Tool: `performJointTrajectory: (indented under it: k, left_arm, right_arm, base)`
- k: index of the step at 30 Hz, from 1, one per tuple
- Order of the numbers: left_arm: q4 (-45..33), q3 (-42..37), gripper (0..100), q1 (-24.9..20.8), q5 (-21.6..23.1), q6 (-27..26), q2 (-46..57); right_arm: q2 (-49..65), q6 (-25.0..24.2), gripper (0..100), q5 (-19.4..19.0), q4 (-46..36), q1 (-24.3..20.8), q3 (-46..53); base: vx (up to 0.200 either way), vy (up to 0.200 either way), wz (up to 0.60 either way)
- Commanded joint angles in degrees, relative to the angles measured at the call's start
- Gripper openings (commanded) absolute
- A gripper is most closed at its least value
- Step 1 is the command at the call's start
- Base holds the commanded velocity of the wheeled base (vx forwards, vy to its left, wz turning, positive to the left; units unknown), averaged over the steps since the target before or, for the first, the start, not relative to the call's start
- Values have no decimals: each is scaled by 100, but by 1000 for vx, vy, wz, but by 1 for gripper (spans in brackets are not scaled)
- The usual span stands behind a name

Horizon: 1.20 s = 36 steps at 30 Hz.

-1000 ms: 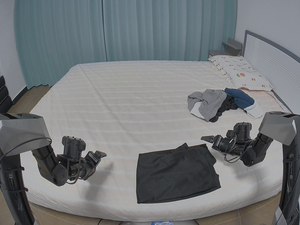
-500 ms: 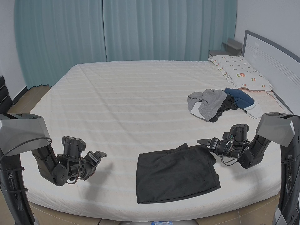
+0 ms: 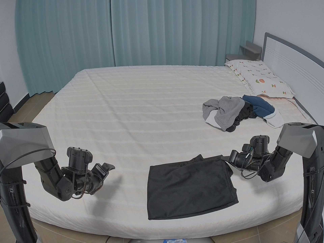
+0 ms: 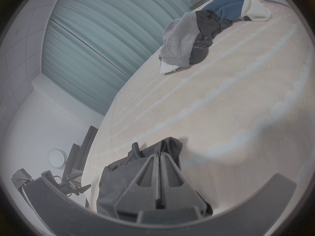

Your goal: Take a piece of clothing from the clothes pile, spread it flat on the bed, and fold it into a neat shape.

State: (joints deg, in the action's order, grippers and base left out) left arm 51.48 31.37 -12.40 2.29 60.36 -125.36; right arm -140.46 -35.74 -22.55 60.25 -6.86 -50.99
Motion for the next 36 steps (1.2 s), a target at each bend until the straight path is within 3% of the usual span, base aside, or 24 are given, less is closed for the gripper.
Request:
performJointTrajectory:
  k: [1,16,17,26,33,36]
  left_arm:
    - [2,1,100,1,-1,3,2]
    - [2,1,100,1,-1,3,2]
    - [2,1,100,1,-1,3,2]
    - [2,1,100,1,-1,3,2]
    - [2,-8,100,1,-9,3,2]
    - [2,-8,100,1,-9,3,2]
  right_arm:
    - [-8,-3,0,-4,-4,62,-16]
    - [-52,-38,0,5,-13,150,-95]
    - [-52,-38,100,5,-13,141,-77]
    - [344,-56,100,-30,57,150,336]
    - [968,15,100,-294,145,89,1505]
    - [1179,164,100,-522,585,18,2392]
  base:
    - [0,0,0]
    - [0,0,0]
    - [0,0,0]
    - [0,0,0]
    - [0,0,0]
    - [0,0,0]
